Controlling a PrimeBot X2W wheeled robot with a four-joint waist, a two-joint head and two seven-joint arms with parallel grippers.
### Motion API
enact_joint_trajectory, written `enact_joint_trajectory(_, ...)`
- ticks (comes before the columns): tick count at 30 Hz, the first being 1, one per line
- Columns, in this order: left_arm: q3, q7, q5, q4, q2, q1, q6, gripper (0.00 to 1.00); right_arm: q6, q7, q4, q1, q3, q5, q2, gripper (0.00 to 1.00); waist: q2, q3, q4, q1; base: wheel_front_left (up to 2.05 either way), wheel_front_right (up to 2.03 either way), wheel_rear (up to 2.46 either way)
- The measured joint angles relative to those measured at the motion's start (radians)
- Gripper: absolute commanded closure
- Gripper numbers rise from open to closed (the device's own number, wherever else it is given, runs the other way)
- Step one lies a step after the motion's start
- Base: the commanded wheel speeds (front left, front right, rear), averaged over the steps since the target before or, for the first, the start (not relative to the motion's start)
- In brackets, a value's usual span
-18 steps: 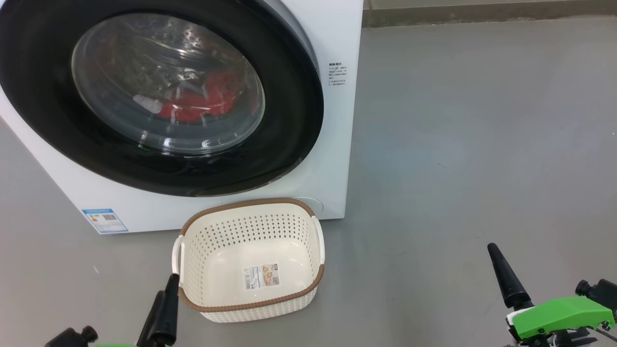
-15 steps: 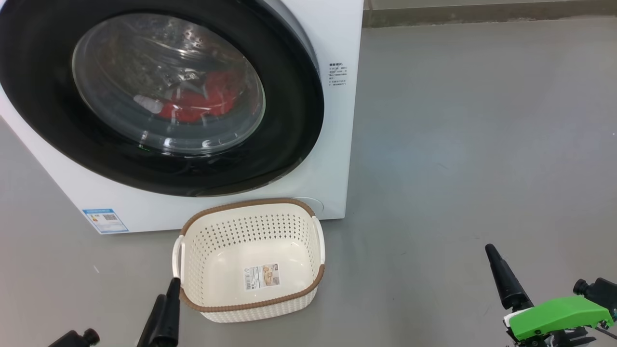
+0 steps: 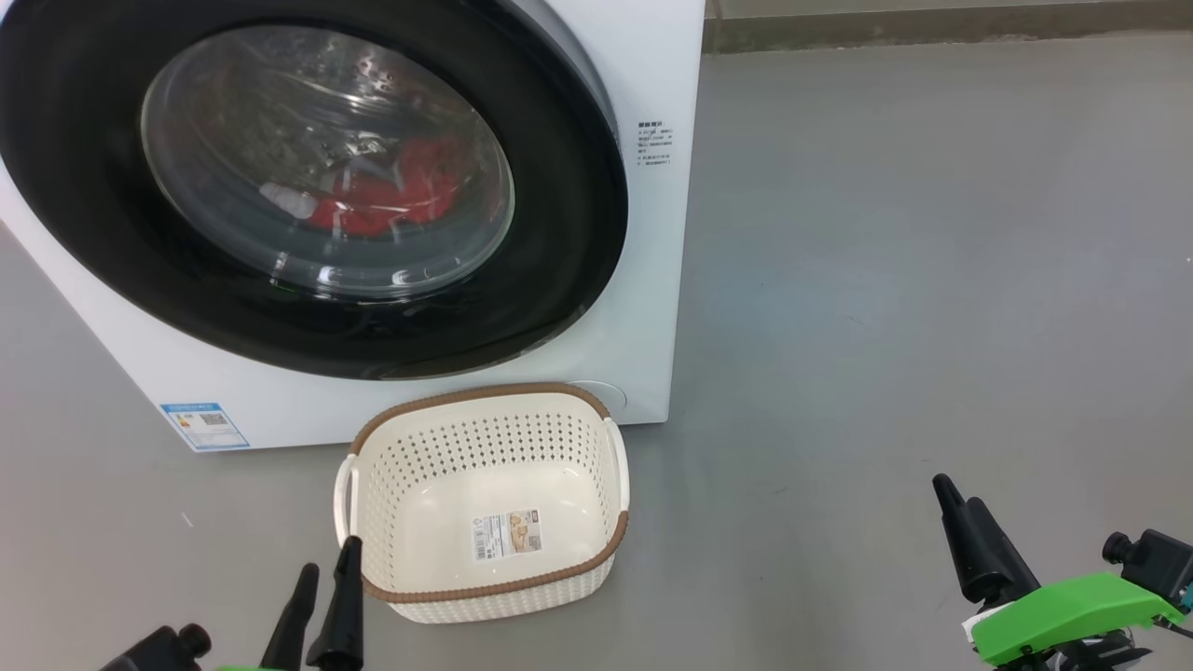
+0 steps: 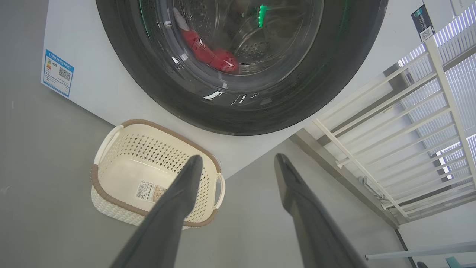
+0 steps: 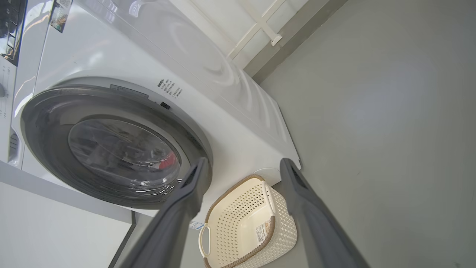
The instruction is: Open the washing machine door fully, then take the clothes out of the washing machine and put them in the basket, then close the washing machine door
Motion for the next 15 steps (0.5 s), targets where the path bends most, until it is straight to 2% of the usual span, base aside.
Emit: enact_joint_trajectory(15,-0.032,-0.044,0.184,-0.029,0.008,0.015,0.029,0.0,0.0,-0.044,0.0,0.0,0.029,-0.13,-0.024,0.0,0.0,0.001,0.0,0.0,0.0,0.0,0.0)
